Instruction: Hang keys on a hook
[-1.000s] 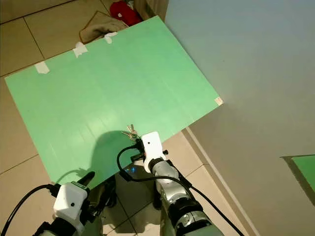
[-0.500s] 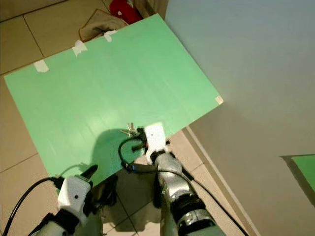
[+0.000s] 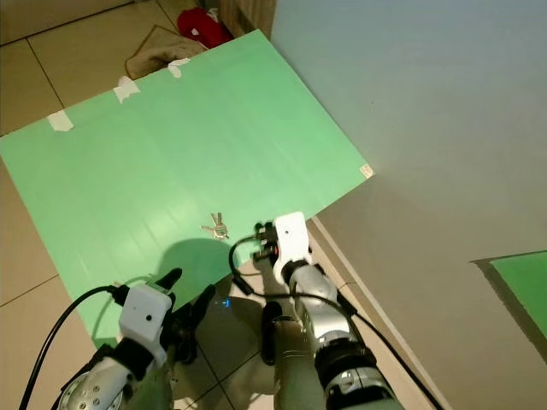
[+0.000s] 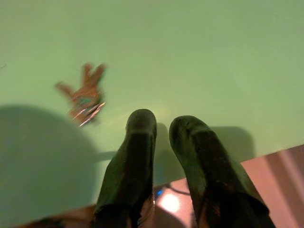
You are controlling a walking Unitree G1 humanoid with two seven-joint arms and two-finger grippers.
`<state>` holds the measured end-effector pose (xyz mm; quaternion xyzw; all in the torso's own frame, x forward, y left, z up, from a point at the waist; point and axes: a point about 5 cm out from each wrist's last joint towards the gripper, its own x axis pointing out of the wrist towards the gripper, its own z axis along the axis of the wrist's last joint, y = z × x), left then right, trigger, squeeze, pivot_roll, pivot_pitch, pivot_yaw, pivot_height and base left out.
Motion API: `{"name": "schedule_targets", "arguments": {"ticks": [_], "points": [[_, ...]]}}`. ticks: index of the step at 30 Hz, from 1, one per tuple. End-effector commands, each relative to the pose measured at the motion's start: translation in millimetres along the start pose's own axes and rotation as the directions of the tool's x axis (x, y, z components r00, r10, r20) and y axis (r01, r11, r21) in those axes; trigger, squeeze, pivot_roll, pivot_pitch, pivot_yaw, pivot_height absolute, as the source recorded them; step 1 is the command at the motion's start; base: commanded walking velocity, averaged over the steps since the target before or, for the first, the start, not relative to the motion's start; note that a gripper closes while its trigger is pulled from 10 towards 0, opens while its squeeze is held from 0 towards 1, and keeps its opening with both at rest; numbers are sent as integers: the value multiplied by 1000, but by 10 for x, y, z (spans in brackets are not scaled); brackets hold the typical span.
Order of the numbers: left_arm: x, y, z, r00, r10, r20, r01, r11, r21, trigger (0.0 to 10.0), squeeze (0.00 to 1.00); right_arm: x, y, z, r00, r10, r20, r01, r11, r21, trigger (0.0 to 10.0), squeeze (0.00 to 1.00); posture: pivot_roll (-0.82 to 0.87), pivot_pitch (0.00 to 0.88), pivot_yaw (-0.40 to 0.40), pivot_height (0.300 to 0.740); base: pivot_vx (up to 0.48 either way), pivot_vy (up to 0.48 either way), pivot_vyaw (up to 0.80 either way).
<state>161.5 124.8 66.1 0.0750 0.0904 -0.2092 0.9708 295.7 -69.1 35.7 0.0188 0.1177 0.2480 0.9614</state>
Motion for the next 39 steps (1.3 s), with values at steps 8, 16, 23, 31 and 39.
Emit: {"name": "schedule_targets", "arguments": {"ticks": [8, 16, 23, 31, 39], "points": [[-97, -162, -36, 998, -64, -11, 64, 998, 23, 10000, 0, 6, 16, -75, 997, 58, -45, -58, 998, -11, 10000, 1000, 166, 373, -139, 740, 0, 0, 0], [-166, -147, -39, 999, -49, -18, 50, 998, 27, 10000, 0, 65, 48, -20, 996, 80, -32, -81, 996, -34, 10000, 1000, 186, 382, -133, 740, 0, 0, 0], [-213, -142, -53, 999, -43, -28, 44, 999, 30, 10000, 0, 113, 136, -49, 994, 89, -57, -90, 996, -7, 10000, 200, 199, 386, -129, 740, 0, 0, 0], [-245, -150, -48, 999, -34, -31, 35, 999, 30, 10000, 0, 195, 274, 3, 991, 122, -49, -121, 992, 30, 10000, 0, 207, 400, -136, 740, 0, 0, 0], [-289, -163, -48, 999, -27, -36, 28, 999, 29, 10000, 0, 217, 347, 0, 988, 141, -57, -143, 989, -32, 10000, 0, 214, 415, -139, 740, 0, 0, 0]]}}
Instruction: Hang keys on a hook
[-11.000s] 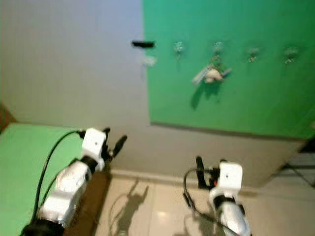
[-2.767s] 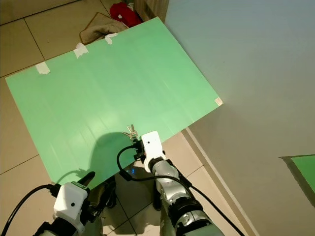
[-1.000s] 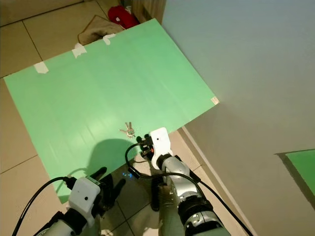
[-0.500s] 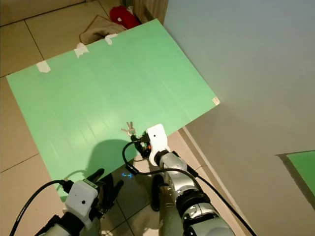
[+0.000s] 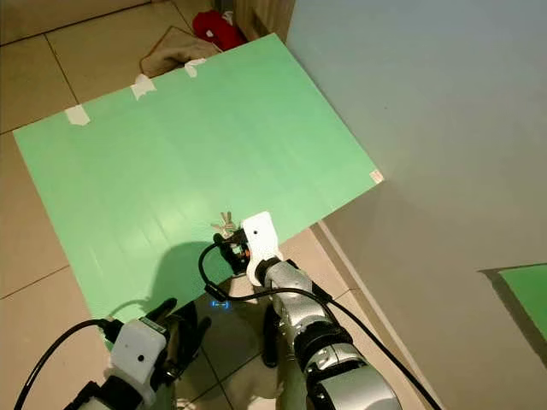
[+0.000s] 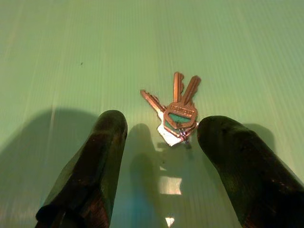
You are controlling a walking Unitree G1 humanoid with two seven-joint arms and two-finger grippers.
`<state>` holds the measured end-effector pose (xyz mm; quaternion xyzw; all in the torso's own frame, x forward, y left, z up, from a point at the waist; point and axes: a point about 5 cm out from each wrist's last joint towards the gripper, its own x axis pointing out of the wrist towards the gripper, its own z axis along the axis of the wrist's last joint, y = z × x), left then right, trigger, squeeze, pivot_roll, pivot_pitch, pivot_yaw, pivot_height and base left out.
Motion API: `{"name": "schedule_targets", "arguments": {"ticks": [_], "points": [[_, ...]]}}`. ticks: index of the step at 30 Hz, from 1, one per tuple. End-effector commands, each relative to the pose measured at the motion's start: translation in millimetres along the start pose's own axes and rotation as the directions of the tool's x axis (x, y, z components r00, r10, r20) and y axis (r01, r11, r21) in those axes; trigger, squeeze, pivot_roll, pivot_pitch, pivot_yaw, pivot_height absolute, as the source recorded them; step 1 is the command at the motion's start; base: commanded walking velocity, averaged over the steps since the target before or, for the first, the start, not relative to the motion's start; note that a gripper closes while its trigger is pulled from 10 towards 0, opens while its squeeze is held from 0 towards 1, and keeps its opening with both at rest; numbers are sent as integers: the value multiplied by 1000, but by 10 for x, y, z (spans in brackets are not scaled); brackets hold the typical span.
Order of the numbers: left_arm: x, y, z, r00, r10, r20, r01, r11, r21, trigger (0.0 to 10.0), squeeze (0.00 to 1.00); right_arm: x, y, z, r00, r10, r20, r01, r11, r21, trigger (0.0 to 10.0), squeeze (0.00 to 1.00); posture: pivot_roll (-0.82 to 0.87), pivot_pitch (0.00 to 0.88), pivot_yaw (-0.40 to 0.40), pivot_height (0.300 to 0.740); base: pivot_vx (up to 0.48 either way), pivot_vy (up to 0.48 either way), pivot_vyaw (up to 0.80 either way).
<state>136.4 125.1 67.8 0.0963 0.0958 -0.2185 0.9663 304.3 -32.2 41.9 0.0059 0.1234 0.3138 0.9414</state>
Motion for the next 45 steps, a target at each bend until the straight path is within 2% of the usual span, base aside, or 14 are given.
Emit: {"name": "schedule_targets", "arguments": {"ticks": [1, 11, 12, 14, 15, 45], "points": [[-63, -63, -26, 1000, -10, -18, 10, 1000, -12, 10000, 0, -10, 64, -92, 999, 8, -33, -8, 1000, -3, 10000, 0, 217, 420, -140, 740, 0, 0, 0], [-92, -80, -16, 1000, 0, -23, 0, 1000, -18, 10000, 0, -18, 61, -121, 999, 1, -47, -2, 999, -35, 10000, 0, 216, 438, -148, 740, 0, 0, 0], [-93, -83, -15, 1000, 0, -23, -1, 1000, -19, 10000, 0, -18, 61, -126, 999, -4, -49, 2, 999, -32, 2588, 0, 216, 438, -148, 740, 0, 0, 0], [-93, -84, -15, 1000, 0, -23, -1, 1000, -19, 10000, 0, -17, 60, -128, 999, -7, -50, 5, 1000, -29, 2588, 0, 216, 438, -148, 740, 0, 0, 0], [-94, -86, -16, 1000, 0, -24, -1, 1000, -21, 10000, 0, -10, 69, -128, 999, -10, -52, 9, 1000, -22, 0, 0, 216, 438, -148, 740, 0, 0, 0], [-102, -50, 15, 1000, 1, -26, -1, 1000, -3, 10000, 0, 56, 209, -87, 999, 21, -35, -21, 1000, 9, 0, 0, 211, 479, -139, 740, 0, 0, 0]]}}
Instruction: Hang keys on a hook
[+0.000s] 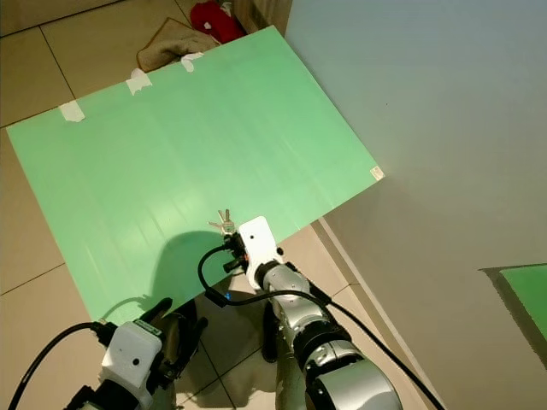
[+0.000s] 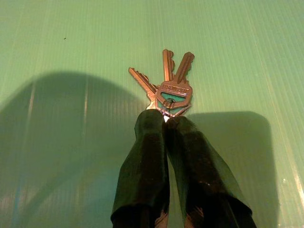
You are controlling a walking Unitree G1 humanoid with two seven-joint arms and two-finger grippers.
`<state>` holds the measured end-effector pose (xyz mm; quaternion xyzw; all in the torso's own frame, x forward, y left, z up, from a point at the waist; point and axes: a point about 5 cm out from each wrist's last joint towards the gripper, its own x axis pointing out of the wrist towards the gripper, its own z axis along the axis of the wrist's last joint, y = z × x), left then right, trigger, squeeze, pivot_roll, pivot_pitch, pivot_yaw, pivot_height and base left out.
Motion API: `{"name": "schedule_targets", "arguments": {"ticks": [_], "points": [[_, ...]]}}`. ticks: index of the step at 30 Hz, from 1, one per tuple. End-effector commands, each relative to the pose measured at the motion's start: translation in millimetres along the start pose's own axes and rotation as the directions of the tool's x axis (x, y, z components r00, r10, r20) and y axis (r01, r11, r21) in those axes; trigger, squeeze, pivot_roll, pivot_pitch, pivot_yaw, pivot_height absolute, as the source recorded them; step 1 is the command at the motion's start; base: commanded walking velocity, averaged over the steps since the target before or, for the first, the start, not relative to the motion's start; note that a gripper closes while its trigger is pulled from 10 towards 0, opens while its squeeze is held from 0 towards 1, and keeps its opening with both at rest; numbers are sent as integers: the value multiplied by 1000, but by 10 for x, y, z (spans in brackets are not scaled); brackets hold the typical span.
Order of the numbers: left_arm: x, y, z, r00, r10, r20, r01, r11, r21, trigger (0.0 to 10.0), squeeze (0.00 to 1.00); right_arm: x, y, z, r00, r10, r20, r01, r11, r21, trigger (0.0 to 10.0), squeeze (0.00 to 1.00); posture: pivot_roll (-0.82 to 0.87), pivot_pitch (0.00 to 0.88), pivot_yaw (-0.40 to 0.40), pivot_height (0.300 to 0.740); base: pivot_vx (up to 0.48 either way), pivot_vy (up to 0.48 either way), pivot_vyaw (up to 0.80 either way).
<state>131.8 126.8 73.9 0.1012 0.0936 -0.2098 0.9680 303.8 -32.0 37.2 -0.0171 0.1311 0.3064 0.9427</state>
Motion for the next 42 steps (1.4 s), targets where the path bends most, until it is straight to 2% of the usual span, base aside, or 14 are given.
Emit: {"name": "schedule_targets", "arguments": {"ticks": [1, 7, 8, 14, 20, 21, 23, 24, 28, 33, 38, 42], "points": [[-35, -48, -29, 1000, -19, -25, 19, 1000, -10, 10000, 0, 45, 207, -25, 999, 43, 0, -43, 998, 47, 0, 0, 208, 478, -138, 740, 0, 0, 0], [10, -27, -26, 1000, -17, -15, 17, 1000, -5, 10000, 0, 60, 133, 159, 994, 29, 105, -36, 997, 68, 0, 0, 196, 470, -142, 740, 0, 0, 0], [15, -24, -26, 1000, -16, -14, 16, 1000, -5, 10000, 0, 65, 108, 272, 987, 21, 162, -35, 996, 82, 0, 0, 195, 469, -142, 740, 0, 0, 0], [40, -20, -30, 1000, -10, -10, 10, 1000, -7, 10000, 0, 22, 38, 529, 961, 15, 276, -41, 995, 89, 0, 0, 187, 459, -152, 740, 0, 0, 0], [116, -16, -42, 1000, -4, -3, 4, 1000, -7, 10000, 0, -78, -113, 642, 951, -1, 311, -24, 997, 78, 0, 0, 165, 425, -162, 740, 0, 0, 0], [161, 15, -64, 1000, 20, -15, -20, 1000, -11, 10000, 0, -92, -174, 588, 963, -27, 270, 14, 999, 51, 0, 0, 144, 405, -168, 740, 0, 0, 0], [183, 26, -76, 999, 25, -19, -26, 1000, -8, 10000, 0, -91, -211, 530, 970, -54, 237, 42, 998, 53, 0, 0, 142, 406, -167, 740, 0, 0, 0], [217, 32, -89, 999, 26, -26, -25, 1000, 13, 10000, 0, -91, -234, 417, 980, -74, 184, 59, 995, 84, 10000, 1000, 137, 408, -166, 740, 0, 0, 0], [222, 22, -49, 1000, 19, -15, -19, 1000, 11, 10000, 0, -87, -216, 251, 988, -92, 126, 81, 993, 89, 10000, 1000, 151, 426, -151, 740, 0, 0, 0], [122, 23, -57, 999, 27, -38, -26, 999, 33, 10000, 0, -40, -228, 182, 988, -134, 73, 126, 986, 111, 10000, 1000, 196, 464, -133, 740, 0, 0, 0], [77, 242, -76, 986, 158, -58, -149, 979, 137, 10000, 0, 16, -235, 256, 987, -138, 81, 128, 985, 115, 10000, 1000, 223, 497, -122, 740, 0, 0, 0], [36, 276, -54, 984, 167, -56, -157, 976, 149, 10000, 0, 29, -240, 271, 986, -140, 85, 130, 984, 120, 10000, 1000, 224, 508, -122, 740, 0, 0, 0]]}}
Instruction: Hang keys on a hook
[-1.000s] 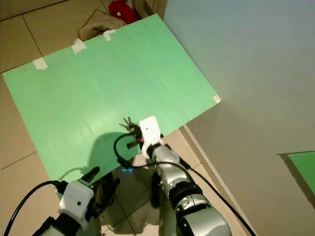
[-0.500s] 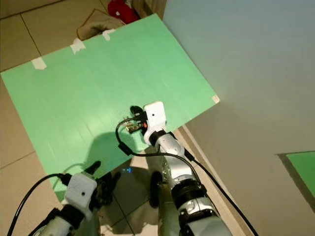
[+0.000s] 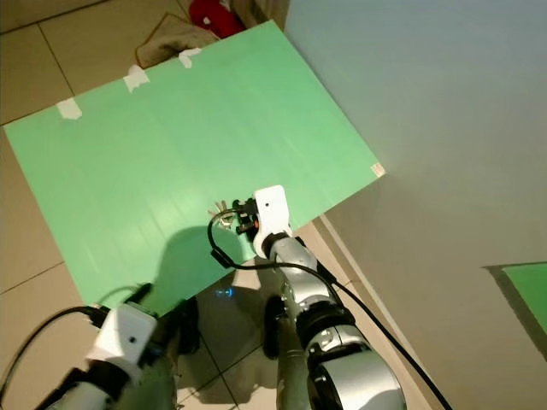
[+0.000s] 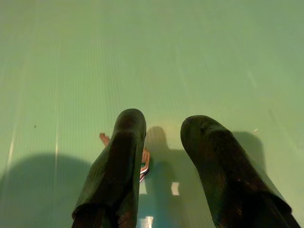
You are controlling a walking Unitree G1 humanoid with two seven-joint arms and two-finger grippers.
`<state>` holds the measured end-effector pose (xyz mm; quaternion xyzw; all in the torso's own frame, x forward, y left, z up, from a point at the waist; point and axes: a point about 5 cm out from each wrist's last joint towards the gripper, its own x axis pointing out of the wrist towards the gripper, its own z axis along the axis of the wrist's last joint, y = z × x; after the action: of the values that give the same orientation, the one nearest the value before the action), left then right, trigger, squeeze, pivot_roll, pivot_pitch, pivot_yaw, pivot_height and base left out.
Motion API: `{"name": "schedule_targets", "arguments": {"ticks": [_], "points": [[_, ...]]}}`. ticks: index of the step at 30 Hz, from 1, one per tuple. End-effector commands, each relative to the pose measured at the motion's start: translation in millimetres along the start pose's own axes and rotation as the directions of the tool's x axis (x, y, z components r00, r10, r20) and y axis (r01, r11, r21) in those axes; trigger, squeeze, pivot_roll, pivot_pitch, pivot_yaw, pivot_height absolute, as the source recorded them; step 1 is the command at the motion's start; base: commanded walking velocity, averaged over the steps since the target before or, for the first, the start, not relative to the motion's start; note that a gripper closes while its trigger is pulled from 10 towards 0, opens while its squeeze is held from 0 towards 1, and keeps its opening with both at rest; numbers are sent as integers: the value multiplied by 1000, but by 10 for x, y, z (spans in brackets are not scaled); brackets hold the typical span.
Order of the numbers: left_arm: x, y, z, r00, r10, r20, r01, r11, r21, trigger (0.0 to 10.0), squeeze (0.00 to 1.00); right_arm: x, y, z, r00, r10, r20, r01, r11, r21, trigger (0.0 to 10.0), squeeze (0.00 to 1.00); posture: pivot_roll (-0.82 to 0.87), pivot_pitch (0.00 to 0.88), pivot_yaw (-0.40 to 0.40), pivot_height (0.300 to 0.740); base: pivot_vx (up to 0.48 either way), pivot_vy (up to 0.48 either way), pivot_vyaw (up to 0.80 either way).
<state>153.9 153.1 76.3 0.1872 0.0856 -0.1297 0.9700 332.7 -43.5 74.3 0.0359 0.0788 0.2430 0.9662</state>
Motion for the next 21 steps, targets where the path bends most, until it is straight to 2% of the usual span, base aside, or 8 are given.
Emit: {"name": "schedule_targets", "arguments": {"ticks": [1, 10, 13, 18, 19, 20, 21], "points": [[-83, -51, -46, 999, -16, -34, 15, 1000, -10, 10000, 0, -50, -8, -142, 999, -16, -45, 17, 999, 27, 10000, 1000, 220, 513, -123, 740, 0, 0, 0], [-180, -164, -18, 999, -28, -38, 27, 999, -41, 10000, 0, -71, -1, -222, 997, -17, -71, 20, 999, 31, 10000, 1000, 221, 533, -132, 740, 0, 0, 0], [-232, -183, -25, 999, -26, -47, 24, 998, -50, 10000, 0, -73, 38, -248, 997, -15, -73, 22, 995, 100, 10000, 1000, 223, 538, -137, 740, 0, 0, 0], [-251, -192, -23, 998, -23, -50, 20, 998, -57, 10000, 0, -63, 112, -253, 998, 6, -69, 4, 988, 153, 10000, 1000, 225, 541, -143, 740, 0, 0, 0], [-255, -195, -23, 998, -22, -51, 19, 998, -59, 10000, 0, -56, 152, -264, 997, 21, -77, -6, 982, 190, 10000, 1000, 224, 541, -143, 740, 0, 0, 0], [-257, -197, -24, 998, -23, -51, 20, 998, -60, 10000, 0, -52, 170, -258, 997, 28, -73, -12, 979, 204, 10000, 0, 224, 541, -143, 740, 0, 0, 0], [-258, -198, -24, 998, -23, -51, 20, 998, -60, 10000, 0, -50, 180, -253, 997, 32, -70, -16, 977, 210, 10000, 0, 224, 541, -143, 740, 0, 0, 0]]}}
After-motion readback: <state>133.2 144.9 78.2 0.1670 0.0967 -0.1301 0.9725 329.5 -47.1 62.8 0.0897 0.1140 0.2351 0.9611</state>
